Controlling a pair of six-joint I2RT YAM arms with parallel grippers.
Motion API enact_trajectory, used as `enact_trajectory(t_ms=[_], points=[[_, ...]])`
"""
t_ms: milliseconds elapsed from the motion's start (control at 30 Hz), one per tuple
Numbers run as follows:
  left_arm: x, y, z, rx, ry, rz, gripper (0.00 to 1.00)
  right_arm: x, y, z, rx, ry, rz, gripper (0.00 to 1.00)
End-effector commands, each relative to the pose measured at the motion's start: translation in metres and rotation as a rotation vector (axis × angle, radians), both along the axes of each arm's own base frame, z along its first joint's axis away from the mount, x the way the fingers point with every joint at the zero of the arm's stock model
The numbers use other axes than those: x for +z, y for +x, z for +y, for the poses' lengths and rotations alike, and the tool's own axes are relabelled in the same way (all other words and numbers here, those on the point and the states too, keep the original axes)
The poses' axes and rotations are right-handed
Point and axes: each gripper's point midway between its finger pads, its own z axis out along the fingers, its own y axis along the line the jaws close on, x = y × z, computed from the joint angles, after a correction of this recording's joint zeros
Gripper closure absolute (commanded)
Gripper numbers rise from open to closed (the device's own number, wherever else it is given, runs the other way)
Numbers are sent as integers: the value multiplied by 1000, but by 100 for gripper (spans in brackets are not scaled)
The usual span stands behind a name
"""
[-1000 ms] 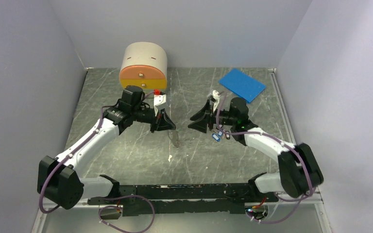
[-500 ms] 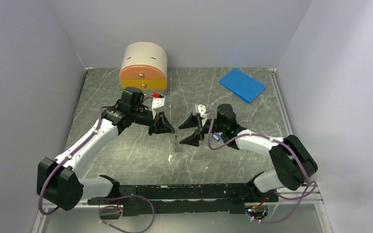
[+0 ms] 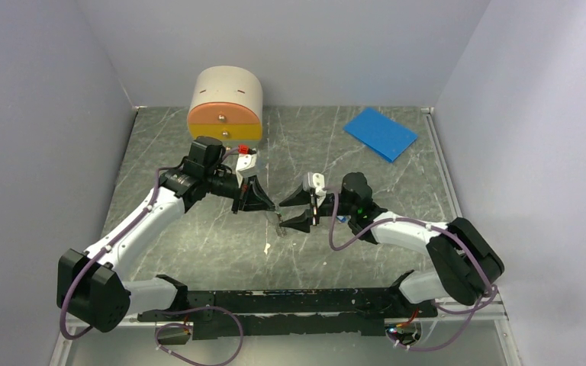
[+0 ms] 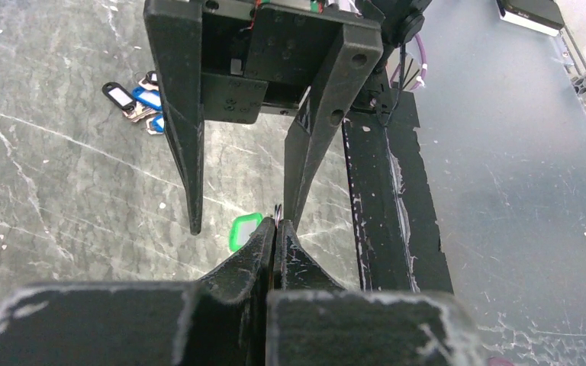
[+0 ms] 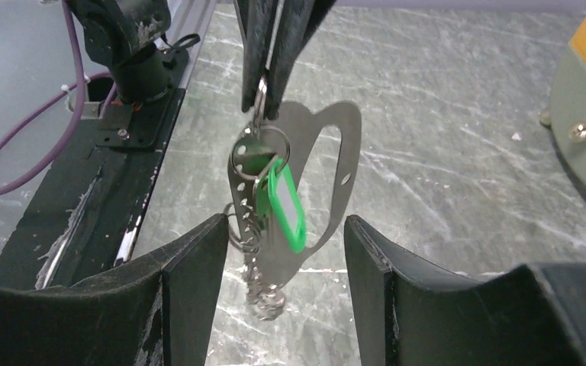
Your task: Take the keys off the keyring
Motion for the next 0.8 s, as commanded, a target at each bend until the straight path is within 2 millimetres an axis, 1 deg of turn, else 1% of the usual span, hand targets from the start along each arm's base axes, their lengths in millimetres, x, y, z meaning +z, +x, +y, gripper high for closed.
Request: enact_trajectory(t_ms=[0, 200, 333, 433, 533, 633, 767], points=[[18, -7, 0, -42, -49, -44, 97, 31, -4, -1, 21, 70, -106, 41], [14, -5, -1, -36, -36, -34, 97, 39, -4, -6, -4, 68, -138, 42], [12, -4, -1, -38, -35, -29, 97, 38, -5, -5, 1, 71, -131, 48], [12, -5, -2, -38, -35, -28, 97, 36, -4, -4, 8, 63, -121, 58], [13, -6, -3, -41, -37, -27, 97, 34, -6, -2, 26, 60, -108, 64], [12, -5, -4, -39, -35, -27, 97, 34, -10, 1, 46, 63, -103, 65], [12, -5, -4, -34, -33, -27, 97, 34, -12, 3, 53, 62, -100, 65]])
